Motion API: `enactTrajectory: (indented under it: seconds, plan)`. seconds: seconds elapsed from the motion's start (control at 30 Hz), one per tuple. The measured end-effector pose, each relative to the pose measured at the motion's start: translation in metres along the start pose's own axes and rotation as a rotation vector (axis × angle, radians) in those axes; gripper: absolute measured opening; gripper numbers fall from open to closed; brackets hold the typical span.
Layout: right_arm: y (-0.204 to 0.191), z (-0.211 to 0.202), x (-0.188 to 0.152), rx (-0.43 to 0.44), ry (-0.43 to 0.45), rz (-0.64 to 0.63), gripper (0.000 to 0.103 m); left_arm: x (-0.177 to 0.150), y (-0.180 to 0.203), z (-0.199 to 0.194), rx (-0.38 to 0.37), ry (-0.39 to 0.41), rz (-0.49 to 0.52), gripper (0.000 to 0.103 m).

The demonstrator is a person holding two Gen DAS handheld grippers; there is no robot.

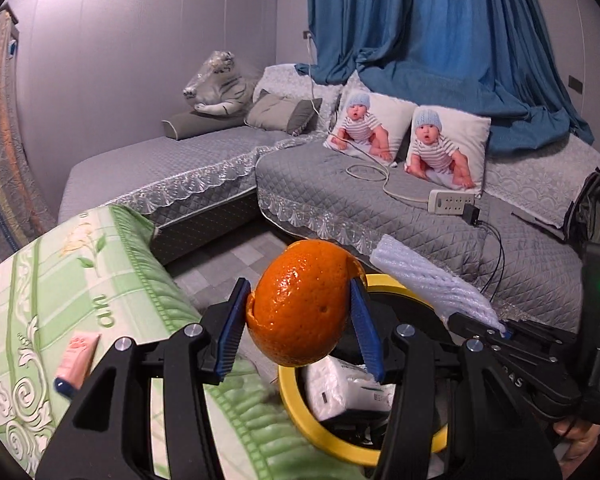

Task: Collect trash
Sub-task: 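Carry the orange and foam net over the yellow bin and release both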

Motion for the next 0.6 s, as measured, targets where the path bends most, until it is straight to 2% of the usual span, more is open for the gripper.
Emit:
enactTrajectory:
  seconds: [0.13,0.2,0.3,0.37,0.4,0.53,0.6]
  plan:
    - [0.016,0.019,-0.003,-0.036,-0.07,0.07,0.013,-0.007,0.004,0.039,-0.091,-0.108,-0.017,0.048]
    - [0.02,0.024,-0.003,-0.033,-0.093,0.093,0.013,-0.016,0.005,0.058,-0.106,-0.167,-0.031,0.049]
    - [0.025,0.027,-0.004,-0.054,-0.094,0.1,0.013,-0.024,0.008,0.072,-0.12,-0.207,-0.046,0.051]
    - [0.029,0.028,-0.004,-0.061,-0.092,0.118,0.019,-0.026,0.006,0.075,-0.117,-0.208,-0.059,0.057]
    - [0.031,0.028,-0.004,-0.064,-0.094,0.13,0.021,-0.025,0.008,0.074,-0.113,-0.198,-0.059,0.066]
    - [0.043,0.026,-0.002,-0.078,-0.088,0.176,0.052,-0.02,0.01,0.068,-0.105,-0.156,-0.042,0.082]
    - [0.046,0.025,-0.001,-0.083,-0.085,0.188,0.054,-0.019,0.008,0.065,-0.088,-0.14,-0.055,0.091]
Point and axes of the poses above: each gripper's, at about its wrist camera, not at the fingertips, and z roughly the way its jaws point, y to its right, x to its top, the point moved 2 cm from there along z, roughly the way its jaws point, and after that the axes turned 4 degrees about z, right-handed, at the moved point
